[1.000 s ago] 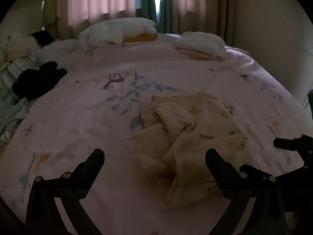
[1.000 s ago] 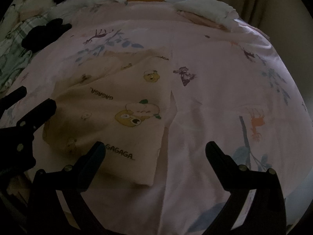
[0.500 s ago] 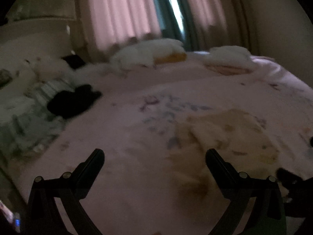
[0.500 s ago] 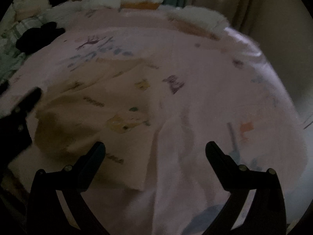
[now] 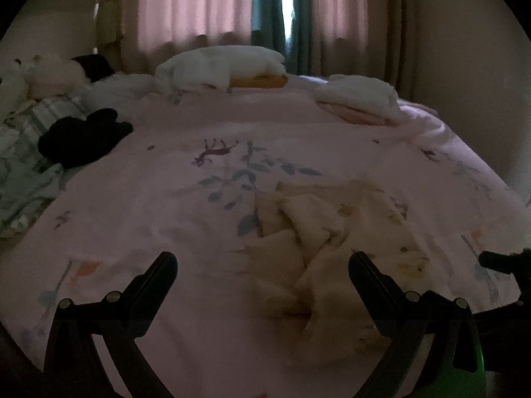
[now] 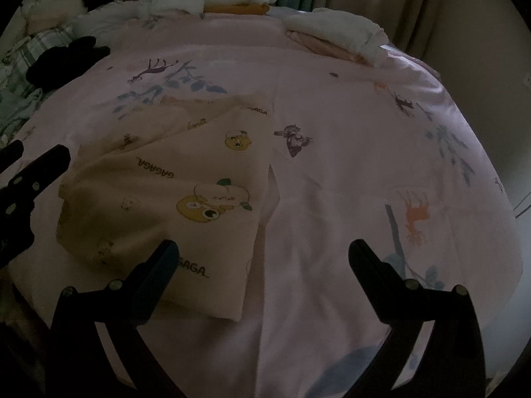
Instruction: Fold small clothes
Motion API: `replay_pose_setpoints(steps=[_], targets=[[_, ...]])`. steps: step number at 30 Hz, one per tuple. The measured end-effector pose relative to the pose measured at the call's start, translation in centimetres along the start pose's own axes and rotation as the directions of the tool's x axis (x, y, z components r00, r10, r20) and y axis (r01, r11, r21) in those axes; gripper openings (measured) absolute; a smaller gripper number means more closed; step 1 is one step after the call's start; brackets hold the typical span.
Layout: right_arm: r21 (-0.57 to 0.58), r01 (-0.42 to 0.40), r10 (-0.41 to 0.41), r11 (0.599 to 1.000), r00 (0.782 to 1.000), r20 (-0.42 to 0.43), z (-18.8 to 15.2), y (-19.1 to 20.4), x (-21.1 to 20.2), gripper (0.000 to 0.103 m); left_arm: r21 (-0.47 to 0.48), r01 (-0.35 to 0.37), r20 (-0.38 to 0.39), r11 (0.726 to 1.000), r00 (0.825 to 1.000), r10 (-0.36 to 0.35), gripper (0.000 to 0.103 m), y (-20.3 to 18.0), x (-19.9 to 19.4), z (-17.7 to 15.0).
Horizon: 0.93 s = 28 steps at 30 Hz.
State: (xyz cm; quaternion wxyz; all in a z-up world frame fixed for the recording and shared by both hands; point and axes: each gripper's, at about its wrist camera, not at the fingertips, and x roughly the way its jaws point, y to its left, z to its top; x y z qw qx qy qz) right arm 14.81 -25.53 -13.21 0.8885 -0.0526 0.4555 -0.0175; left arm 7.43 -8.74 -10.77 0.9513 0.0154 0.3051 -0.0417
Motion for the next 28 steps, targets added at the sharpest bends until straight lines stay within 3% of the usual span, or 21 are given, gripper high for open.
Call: replay_pose_setpoints(steps=[9, 16, 28], targets=[[0.005, 0.002, -0.002, 1.0, 1.0, 0.0, 0.0, 0.0, -0.1, 0.102, 0.008, 0.048, -0.021, 0.999, 0.999, -0.048, 0.102, -0.5, -0.1, -0.3], [-0.003, -0.004, 0.004, 1.0, 1.0, -0.002, -0.3, 0.1, -0.1, 0.102, 0.02, 0.036, -0.036, 0.999, 0.999, -0.035, 0.102, -1.0, 0.0, -0.5], [-0.006, -0.001, 0.001, 1.0, 1.0, -0.01, -0.2, 0.2, 0.1, 0.102, 0.04, 0.074, -0.04, 0.996, 0.997, -0.072, 0.102, -1.5, 0.0, -0.9]])
